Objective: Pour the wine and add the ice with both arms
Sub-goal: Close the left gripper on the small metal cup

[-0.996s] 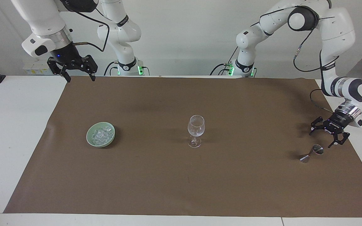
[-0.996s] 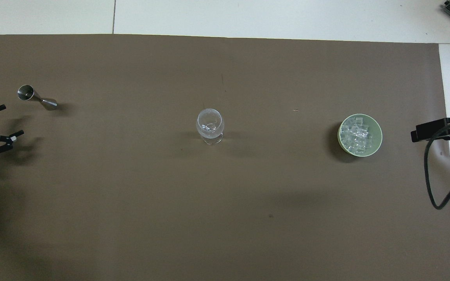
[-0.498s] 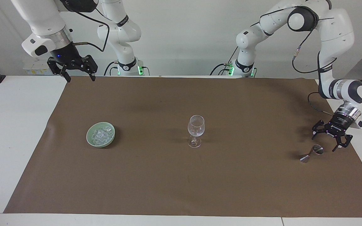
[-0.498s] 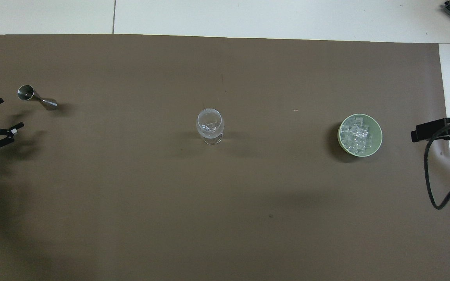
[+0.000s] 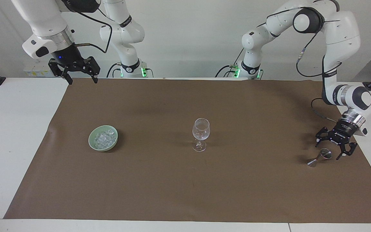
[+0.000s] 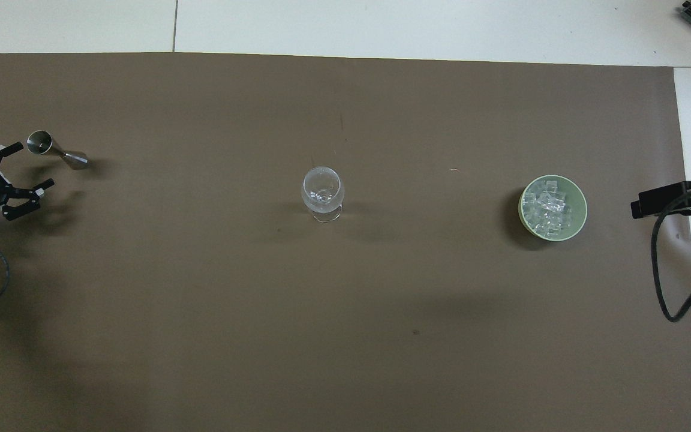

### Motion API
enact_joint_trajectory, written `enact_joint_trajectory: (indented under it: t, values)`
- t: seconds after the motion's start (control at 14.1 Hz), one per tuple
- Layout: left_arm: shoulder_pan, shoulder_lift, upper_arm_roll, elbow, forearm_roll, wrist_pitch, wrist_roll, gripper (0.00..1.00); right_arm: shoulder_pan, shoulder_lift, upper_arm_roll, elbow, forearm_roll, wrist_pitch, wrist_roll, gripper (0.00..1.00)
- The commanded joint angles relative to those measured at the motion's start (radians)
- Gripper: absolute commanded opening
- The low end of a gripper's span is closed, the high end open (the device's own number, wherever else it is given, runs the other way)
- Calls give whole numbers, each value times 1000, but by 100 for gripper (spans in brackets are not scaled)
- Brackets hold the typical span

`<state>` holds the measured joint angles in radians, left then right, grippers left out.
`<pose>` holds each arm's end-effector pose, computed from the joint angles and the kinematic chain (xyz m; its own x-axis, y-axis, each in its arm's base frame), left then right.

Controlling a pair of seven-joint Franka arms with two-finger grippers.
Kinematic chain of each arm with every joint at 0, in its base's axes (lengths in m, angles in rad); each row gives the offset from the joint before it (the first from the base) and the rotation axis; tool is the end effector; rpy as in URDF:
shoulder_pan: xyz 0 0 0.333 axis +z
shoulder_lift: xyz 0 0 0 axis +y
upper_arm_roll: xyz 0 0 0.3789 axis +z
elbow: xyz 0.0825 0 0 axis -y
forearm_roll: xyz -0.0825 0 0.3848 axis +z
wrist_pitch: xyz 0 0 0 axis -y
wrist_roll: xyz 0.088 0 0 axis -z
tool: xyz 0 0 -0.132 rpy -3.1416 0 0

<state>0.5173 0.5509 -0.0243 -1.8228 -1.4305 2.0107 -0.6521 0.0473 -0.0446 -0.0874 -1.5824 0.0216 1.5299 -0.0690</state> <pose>0.6380 0.2528 0.2886 -0.1054 0.4075 -0.9071 0.7859 0.5931 0.1751 0.5340 -0.0198 0.6776 0.9995 0.0299 -0.0063 0.0297 -0.9992 -0.0260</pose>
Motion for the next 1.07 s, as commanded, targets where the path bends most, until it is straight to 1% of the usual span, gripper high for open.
enact_joint_trajectory:
  t: [0.0, 0.14, 0.28, 0.5, 1.0]
  values:
    - [1, 20, -2, -4, -42, 13, 6, 100, -6, -20, 2, -21, 3, -4, -21, 100]
    - [6, 24, -2, -9, -74, 13, 8, 100, -6, -20, 2, -22, 3, -4, -21, 100]
    - [15, 29, -2, -30, -143, 13, 8, 100, -6, -20, 2, -21, 3, -4, -21, 100]
    - [20, 32, -2, -47, -197, 10, 9, 100, -6, -20, 2, -21, 3, -4, -21, 100]
    - [15, 31, -2, -50, -222, 0, 11, 100, -6, -20, 2, -21, 3, -4, -21, 100]
